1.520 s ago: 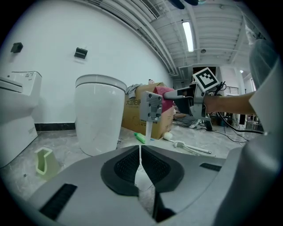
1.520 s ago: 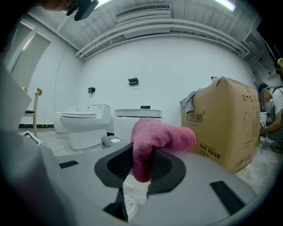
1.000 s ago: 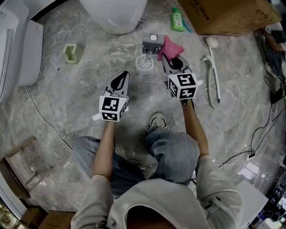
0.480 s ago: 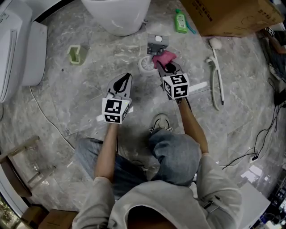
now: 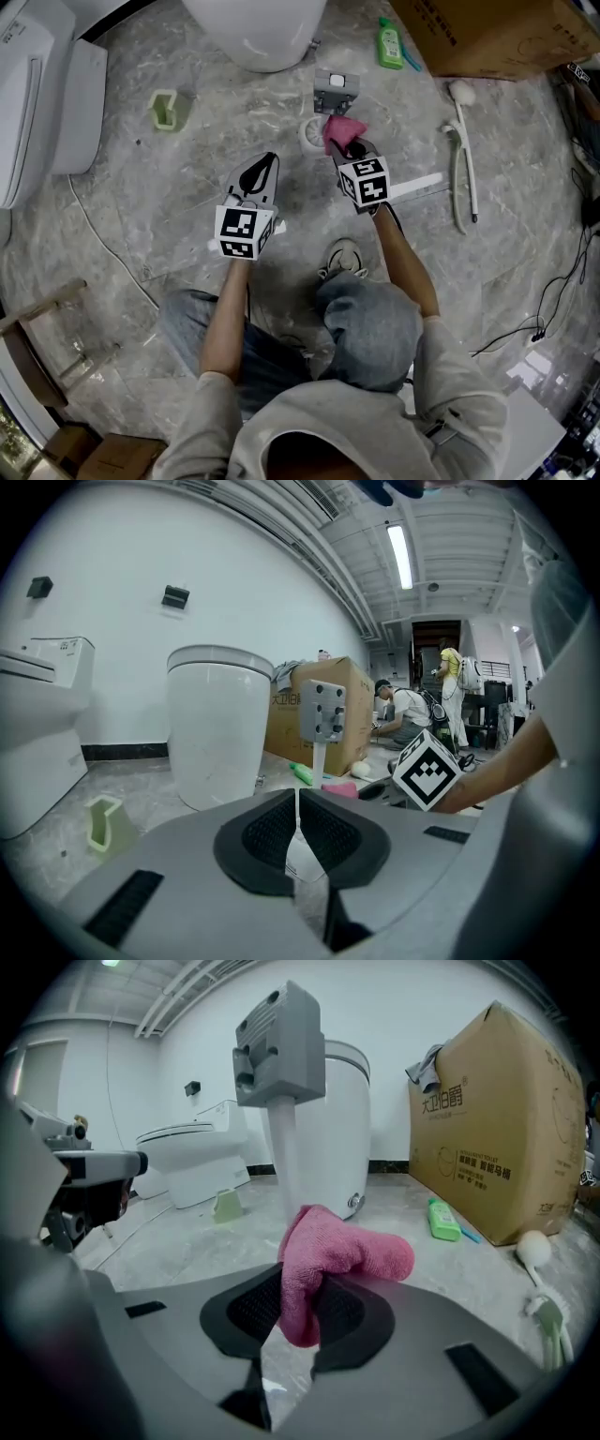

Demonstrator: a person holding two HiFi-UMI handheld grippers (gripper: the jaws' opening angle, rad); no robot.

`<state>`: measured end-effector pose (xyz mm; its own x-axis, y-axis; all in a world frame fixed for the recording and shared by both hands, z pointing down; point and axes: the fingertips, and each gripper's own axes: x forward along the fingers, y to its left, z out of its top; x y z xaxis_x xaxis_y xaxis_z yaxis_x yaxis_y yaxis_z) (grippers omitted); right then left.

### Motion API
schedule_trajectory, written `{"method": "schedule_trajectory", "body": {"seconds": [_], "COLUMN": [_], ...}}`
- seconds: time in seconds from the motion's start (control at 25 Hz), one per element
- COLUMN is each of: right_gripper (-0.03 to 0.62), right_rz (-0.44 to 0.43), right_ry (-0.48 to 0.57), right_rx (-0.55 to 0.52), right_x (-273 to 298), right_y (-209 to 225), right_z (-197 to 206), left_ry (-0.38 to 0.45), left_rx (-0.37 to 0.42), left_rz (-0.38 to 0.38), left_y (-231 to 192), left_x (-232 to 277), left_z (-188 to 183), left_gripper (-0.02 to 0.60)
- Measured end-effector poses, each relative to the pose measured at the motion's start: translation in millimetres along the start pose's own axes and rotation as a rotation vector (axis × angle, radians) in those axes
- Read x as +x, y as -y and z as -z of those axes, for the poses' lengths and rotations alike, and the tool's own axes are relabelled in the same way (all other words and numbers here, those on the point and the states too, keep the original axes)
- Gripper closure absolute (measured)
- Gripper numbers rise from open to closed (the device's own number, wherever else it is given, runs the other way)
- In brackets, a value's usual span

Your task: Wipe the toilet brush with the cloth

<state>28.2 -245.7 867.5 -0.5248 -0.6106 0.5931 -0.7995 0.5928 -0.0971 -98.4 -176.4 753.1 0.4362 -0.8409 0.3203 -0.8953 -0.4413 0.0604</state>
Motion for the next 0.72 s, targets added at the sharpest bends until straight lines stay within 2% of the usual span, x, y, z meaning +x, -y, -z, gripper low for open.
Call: {"method": "schedule_trajectory", "body": {"seconds": [0.2,0.4,0.6,0.72], "right_gripper": [0.499,0.499,0.499,0.499], "right_rz": [0.008,-0.031,-0.069,-0.083], "right_ry": [-0.007,0.093,0.18,0.197], "right_rx": [-0.005,-0.125,-0.182,-0.198], "right_x": [-7,-49,-71,-68], "right_y": [0,-31,-53,-55], "right_z": [9,-11,-47,-64], "left_ry": [0.007,0.024,0.04,0.042], "left_rx": [-0.001,-0.013,-0.019,-0.018], "left_rz": [0.001,0.004,0.002,0.001], "left_y": [0,0,-1,0], "left_x": [-1,-6,-8,-9], "left_z": [-4,-5,-10,-10], "left_gripper": [0.554,0.554,0.554,0.554]}}
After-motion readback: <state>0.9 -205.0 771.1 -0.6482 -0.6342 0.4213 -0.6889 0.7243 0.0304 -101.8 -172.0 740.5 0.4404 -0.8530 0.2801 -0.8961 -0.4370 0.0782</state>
